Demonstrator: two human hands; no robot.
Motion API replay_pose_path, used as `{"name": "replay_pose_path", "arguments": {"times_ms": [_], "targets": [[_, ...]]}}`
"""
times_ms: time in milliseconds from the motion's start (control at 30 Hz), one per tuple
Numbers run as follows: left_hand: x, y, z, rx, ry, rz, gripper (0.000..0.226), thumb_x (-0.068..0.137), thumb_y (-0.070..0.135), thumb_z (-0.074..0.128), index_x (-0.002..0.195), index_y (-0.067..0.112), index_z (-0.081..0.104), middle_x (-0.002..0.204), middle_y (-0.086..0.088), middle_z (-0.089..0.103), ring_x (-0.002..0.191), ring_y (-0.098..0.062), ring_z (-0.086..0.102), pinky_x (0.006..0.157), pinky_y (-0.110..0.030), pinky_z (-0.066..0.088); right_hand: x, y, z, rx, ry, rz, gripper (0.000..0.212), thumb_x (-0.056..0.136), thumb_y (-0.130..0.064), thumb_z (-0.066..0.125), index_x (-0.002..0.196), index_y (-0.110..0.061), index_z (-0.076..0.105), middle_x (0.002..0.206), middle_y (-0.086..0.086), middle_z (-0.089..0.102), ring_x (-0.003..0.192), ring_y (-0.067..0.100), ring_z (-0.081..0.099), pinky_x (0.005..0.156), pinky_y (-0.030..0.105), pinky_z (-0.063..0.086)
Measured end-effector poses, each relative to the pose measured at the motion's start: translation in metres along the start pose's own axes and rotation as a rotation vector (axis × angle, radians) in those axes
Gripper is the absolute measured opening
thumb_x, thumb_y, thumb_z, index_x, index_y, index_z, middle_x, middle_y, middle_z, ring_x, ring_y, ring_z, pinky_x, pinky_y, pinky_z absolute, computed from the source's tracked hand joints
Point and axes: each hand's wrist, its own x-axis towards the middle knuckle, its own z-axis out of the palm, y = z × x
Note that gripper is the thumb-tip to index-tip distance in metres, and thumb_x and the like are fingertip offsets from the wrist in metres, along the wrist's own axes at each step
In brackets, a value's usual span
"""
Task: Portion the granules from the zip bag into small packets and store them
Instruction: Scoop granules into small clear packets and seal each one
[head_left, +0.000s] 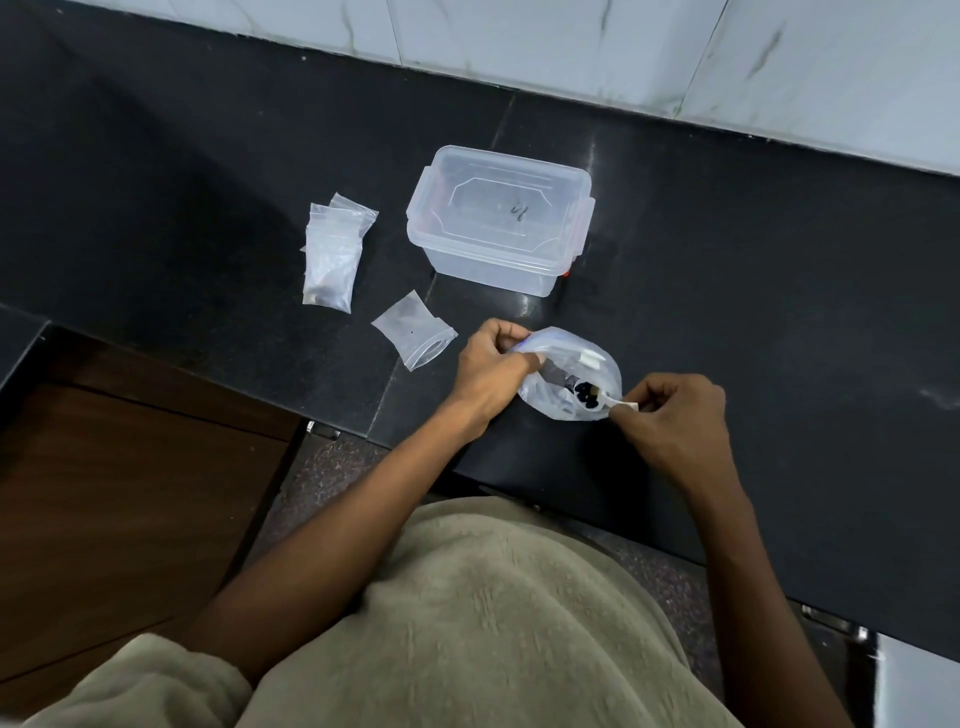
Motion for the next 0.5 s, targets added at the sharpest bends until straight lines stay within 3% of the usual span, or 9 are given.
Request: {"name": "replay_pose_path", "arguments": {"times_ms": [100,233,300,433,500], "targets": [[-0.006,0.005,0.004,0.086,-0.117,-0.108,0.052,0.063,0.038,0.077,0.107,0.022,0.054,0.114,-0.001,0.064,0.100,-0.022,0.069,0.075,-0.042,0.064,-0.002,0.002,0.000,0.083,0.010,0.050,0.018,0.077,-0.005,0.075,0.061,-0.011,0.069,0.050,0.004,0.066,0.043,0.009,0.056,0.047,0.025,0.047],[-0.007,0.005,0.011,0.236,-0.048,-0.083,0.051,0.070,0.015,0.083,0.109,0.018,0.051,0.103,0.004,0.060,0.085,-0.009,0.061,0.064,-0.025,0.053,-0.003,0.005,0.004,0.310,0.050,0.161,0.019,0.083,-0.005,0.075,0.065,-0.006,0.069,0.053,0.006,0.066,0.042,0.009,0.052,0.043,0.022,0.042],[-0.006,0.003,0.013,0.294,-0.027,-0.084,0.049,0.069,0.008,0.080,0.108,0.019,0.052,0.102,0.002,0.061,0.079,-0.008,0.060,0.058,-0.023,0.049,-0.004,0.006,0.005,0.387,0.081,0.174,0.020,0.084,-0.005,0.076,0.065,-0.005,0.068,0.055,0.009,0.066,0.042,0.009,0.051,0.042,0.020,0.041],[-0.007,0.002,0.016,0.385,-0.055,-0.048,0.039,0.075,0.011,0.074,0.107,0.020,0.054,0.101,0.001,0.063,0.078,-0.010,0.062,0.053,-0.021,0.048,-0.005,0.009,0.011,0.225,0.170,0.065,0.018,0.084,-0.010,0.077,0.067,-0.011,0.071,0.056,0.004,0.067,0.050,0.011,0.059,0.051,0.025,0.051],[-0.008,0.004,0.017,0.408,-0.065,-0.028,0.038,0.076,0.014,0.074,0.108,0.020,0.054,0.100,0.001,0.063,0.078,-0.009,0.062,0.053,-0.021,0.046,-0.004,0.010,0.014,0.116,0.188,-0.029,0.018,0.081,-0.008,0.076,0.065,-0.012,0.070,0.053,-0.003,0.063,0.047,0.006,0.055,0.051,0.017,0.046]]}}
